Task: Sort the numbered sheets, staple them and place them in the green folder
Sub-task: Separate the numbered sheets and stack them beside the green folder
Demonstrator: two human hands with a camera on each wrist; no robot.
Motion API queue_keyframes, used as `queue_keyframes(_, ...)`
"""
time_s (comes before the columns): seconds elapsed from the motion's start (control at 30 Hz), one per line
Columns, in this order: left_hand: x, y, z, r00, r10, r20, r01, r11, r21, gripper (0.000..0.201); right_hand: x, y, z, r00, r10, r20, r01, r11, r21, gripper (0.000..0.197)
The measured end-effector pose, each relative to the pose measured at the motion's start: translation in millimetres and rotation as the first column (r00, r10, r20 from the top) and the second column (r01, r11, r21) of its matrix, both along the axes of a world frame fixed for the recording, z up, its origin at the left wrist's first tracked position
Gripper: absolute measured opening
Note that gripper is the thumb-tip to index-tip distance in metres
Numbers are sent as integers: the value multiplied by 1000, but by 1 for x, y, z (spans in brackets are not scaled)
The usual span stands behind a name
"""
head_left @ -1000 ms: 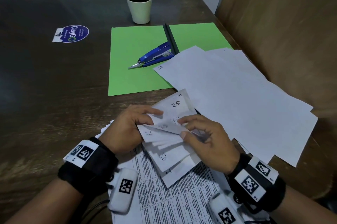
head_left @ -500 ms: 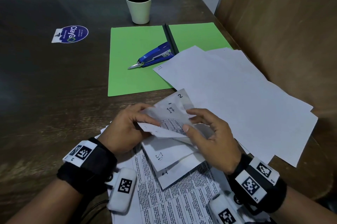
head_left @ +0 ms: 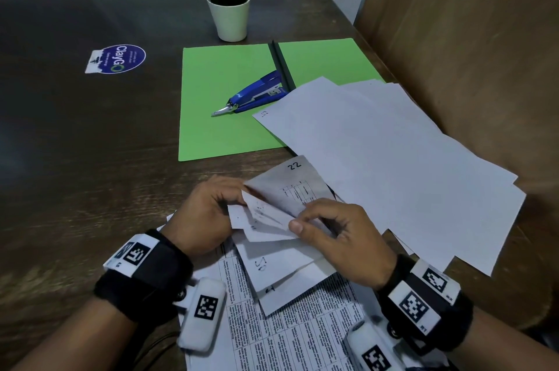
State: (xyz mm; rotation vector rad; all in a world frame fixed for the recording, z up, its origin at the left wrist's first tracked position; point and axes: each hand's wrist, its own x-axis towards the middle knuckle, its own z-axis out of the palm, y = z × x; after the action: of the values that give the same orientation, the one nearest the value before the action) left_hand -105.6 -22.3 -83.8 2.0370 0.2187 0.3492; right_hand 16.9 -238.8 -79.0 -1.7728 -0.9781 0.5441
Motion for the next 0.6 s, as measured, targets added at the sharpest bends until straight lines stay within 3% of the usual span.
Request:
queue_keyframes(0.1,-1,-3,3,1000,2,9,-1,998,-64,25,-2,0,3,999,7,54,-10,999,49,30)
queue_keyframes(0.2,-1,-2,-1,1000,18,-3,-18,1000,-18,26,-2,0,2,999,15,44,-18,998,58,31)
queue_keyframes(0.33,-1,-5,1,995,83,-59,-91,982,-163,16,1,0,5,997,-45,60,35,988,153,41)
queue_keyframes(0.4,3,-11,6,984,107,-141,-157,896,-416,16,3,-1,5,993,-109,37,99,974,202,47)
queue_keyframes(0.47,10,-12,7,974,104,-204,-202,810,-551,29,2,-1,7,991,-132,26,124,968,217,48)
queue_keyframes(0.53,21,-8,5,967,111,-229,-226,791,-569,36,3,-2,7,992,-127,4,123,972,202,49)
queue_keyframes(0.6,28,-4,5,967,122,-225,-227,817,-530,28,3,-2,4,992,-116,-47,123,975,187,43)
